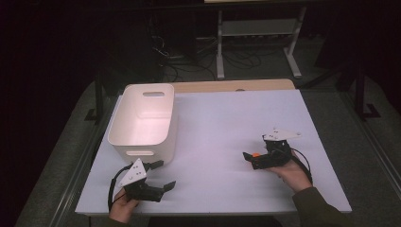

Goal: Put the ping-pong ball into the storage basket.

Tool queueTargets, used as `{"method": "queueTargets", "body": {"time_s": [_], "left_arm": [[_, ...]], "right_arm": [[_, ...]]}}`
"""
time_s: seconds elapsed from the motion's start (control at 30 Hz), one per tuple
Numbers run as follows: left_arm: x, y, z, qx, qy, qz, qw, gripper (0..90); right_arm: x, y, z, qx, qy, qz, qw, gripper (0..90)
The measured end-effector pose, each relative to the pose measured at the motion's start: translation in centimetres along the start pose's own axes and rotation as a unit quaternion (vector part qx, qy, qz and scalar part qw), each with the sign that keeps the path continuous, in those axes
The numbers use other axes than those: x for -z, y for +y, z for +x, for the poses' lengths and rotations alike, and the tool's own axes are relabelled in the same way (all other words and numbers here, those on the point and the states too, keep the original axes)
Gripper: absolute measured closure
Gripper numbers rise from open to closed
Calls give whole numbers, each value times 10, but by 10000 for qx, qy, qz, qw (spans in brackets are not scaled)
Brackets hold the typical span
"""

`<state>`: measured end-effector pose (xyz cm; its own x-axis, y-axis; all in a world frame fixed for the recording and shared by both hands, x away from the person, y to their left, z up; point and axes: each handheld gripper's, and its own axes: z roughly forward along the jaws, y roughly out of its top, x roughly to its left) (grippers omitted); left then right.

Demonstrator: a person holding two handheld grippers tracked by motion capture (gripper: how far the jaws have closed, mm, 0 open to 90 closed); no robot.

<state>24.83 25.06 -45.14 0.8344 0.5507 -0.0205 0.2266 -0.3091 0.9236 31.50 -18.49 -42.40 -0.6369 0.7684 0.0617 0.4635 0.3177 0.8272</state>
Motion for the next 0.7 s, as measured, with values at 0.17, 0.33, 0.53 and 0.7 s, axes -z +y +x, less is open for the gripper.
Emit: {"method": "queueTargets", "body": {"time_s": [0.17,0.33,0.53,0.7], "left_arm": [[0,0,0,-3,2,7,10000,141],[0,0,0,-8,4,-4,10000,141],[0,0,-1,-7,5,-5,10000,141],[0,0,-1,-4,5,-12,10000,141]], "right_arm": [[-1,-1,0,20,3,48,10000,0],[-3,-3,-1,79,25,154,9998,0],[-5,-6,-3,92,11,247,9997,0],[-6,-8,-2,104,10,338,9994,0]]}}
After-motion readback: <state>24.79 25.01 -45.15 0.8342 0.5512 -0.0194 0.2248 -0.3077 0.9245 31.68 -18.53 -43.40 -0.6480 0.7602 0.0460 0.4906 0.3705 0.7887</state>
